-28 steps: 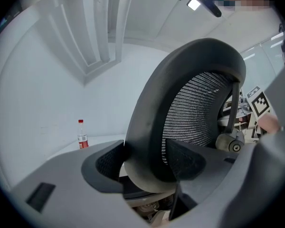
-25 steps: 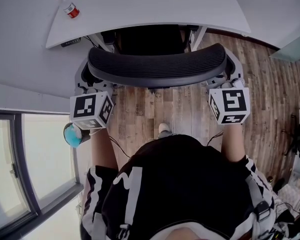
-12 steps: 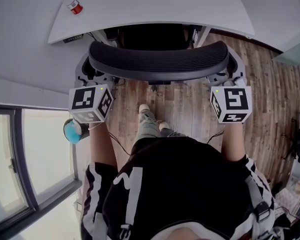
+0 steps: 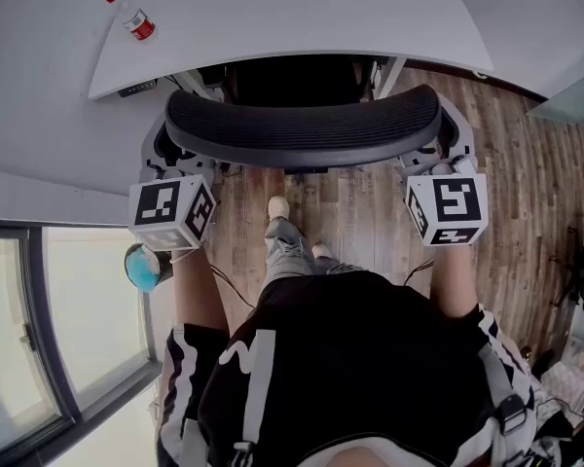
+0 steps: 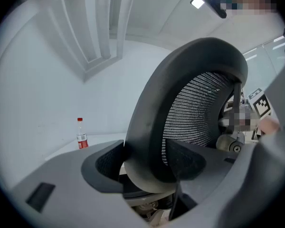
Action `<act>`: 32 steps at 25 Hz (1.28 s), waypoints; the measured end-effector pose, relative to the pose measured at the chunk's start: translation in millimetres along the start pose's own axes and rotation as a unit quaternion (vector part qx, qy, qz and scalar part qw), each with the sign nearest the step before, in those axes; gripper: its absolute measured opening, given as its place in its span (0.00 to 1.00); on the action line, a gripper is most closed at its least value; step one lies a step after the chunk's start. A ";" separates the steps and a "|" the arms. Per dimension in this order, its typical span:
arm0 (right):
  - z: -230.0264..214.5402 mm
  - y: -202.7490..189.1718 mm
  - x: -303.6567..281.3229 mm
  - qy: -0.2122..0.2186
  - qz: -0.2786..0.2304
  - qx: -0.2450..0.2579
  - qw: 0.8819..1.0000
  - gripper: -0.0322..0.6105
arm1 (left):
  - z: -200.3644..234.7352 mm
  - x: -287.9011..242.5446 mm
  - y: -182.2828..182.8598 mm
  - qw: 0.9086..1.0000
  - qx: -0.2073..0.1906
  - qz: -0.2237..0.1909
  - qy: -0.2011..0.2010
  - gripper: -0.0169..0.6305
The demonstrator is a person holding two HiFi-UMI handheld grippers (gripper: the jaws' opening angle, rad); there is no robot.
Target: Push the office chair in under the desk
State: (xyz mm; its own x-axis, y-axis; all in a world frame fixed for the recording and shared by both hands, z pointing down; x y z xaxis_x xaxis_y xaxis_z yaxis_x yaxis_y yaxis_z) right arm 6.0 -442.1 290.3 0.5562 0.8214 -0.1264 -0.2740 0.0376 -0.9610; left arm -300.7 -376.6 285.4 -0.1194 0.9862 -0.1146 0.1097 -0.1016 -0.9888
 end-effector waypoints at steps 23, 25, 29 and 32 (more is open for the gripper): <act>8.0 6.2 -30.2 -0.019 0.005 -0.005 1.000 0.43 | 30.9 -28.0 1.3 1.000 -0.005 0.000 -0.016 0.45; 8.8 6.8 -32.2 -0.020 0.003 -0.006 1.000 0.43 | 33.5 -30.5 1.8 1.000 -0.006 0.001 -0.019 0.45; 11.9 8.2 -36.4 -0.022 0.003 -0.006 1.000 0.43 | 39.4 -33.4 0.8 1.000 -0.003 0.004 -0.021 0.45; 13.9 9.0 -39.4 -0.023 0.003 -0.007 1.000 0.43 | 44.2 -36.8 1.1 1.000 -0.004 0.007 -0.025 0.45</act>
State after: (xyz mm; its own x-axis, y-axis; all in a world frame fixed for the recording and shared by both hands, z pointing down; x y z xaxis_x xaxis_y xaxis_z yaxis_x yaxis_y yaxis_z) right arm -29.3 -466.2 290.0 0.5179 0.8468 -0.1217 -0.2662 0.0243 -0.9636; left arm -339.8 -418.8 284.3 -0.1676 0.9769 -0.1325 0.1194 -0.1133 -0.9864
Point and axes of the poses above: the fingertips, and each gripper's own axes: x backward along the fingers, z to its left, y out of its top, the point moved 5 cm from there along x, backward along the fingers, and after that the axes turned 1 degree about -y, right-handed, at the moved point
